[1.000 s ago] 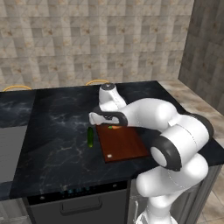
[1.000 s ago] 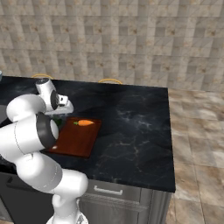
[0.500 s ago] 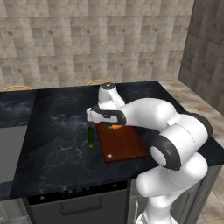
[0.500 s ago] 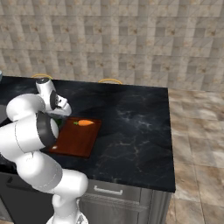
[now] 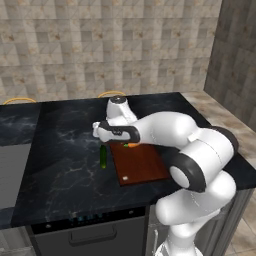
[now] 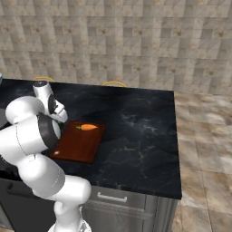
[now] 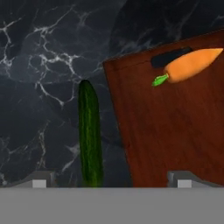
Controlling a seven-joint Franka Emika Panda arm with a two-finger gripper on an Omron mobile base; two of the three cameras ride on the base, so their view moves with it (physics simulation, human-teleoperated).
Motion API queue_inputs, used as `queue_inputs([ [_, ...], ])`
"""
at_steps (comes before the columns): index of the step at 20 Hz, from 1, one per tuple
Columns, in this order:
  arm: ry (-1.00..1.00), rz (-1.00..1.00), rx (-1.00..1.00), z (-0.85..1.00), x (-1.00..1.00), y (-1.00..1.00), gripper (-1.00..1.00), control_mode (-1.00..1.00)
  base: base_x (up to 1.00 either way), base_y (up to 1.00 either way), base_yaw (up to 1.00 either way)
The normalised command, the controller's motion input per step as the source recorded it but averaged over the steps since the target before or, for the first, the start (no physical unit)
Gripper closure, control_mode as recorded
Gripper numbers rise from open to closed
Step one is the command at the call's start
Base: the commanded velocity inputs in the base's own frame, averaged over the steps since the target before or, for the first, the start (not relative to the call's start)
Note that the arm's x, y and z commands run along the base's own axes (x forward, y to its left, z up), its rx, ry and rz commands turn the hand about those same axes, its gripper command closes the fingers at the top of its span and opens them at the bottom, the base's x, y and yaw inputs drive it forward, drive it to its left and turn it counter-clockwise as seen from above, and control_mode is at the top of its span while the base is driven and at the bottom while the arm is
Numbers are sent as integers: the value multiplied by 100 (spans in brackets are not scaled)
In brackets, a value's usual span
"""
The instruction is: Place the two vegetables and bowl onto the tray for setting up a vegetable dip station.
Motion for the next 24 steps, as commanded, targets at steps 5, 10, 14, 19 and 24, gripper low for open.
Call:
queue_inputs([
  [5,8,-2,1,0,9,21,-100,-100,0,0,0],
  [10,3,0,0,-8,26,4,-100,-100,0,0,0],
  [14,0,0,0,-27,27,7,-100,-100,0,0,0],
  [19,0,0,0,-32,5,17,-100,-100,0,0,0],
  [24,0,0,0,-22,1,15,-100,-100,0,0,0],
])
